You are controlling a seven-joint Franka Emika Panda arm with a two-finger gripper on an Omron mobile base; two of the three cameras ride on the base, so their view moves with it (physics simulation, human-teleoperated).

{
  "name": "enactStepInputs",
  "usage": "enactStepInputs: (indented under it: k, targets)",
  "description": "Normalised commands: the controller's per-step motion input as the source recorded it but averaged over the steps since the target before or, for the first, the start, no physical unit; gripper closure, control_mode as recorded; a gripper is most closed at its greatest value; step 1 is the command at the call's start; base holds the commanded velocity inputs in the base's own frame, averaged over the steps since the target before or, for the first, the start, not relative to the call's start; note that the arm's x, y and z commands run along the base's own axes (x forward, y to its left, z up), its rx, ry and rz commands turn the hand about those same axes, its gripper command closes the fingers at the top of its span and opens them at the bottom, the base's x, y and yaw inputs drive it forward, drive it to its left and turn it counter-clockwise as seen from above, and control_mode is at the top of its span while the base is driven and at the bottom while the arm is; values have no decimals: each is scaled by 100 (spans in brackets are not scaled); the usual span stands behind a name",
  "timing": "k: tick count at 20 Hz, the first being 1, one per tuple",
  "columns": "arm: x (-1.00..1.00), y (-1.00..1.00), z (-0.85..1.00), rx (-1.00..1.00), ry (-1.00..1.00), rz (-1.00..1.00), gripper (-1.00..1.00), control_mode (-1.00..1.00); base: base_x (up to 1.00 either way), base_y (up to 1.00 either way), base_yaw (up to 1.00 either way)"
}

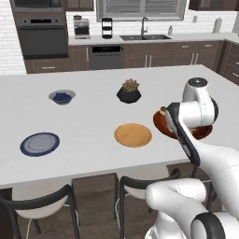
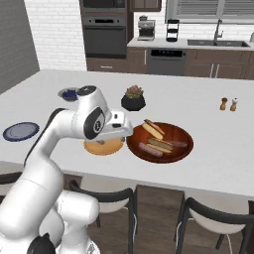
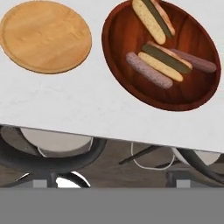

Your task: Place one bun and one sausage from the bowl on each plate.

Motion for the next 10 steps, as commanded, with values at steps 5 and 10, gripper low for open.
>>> enactStepInputs:
  k: [5,10]
  targets:
    - [66,-68,-47,5,-9,9,-100,-100,0,0,0]
    - [72,-31,-29,3,-9,9,-100,-100,0,0,0]
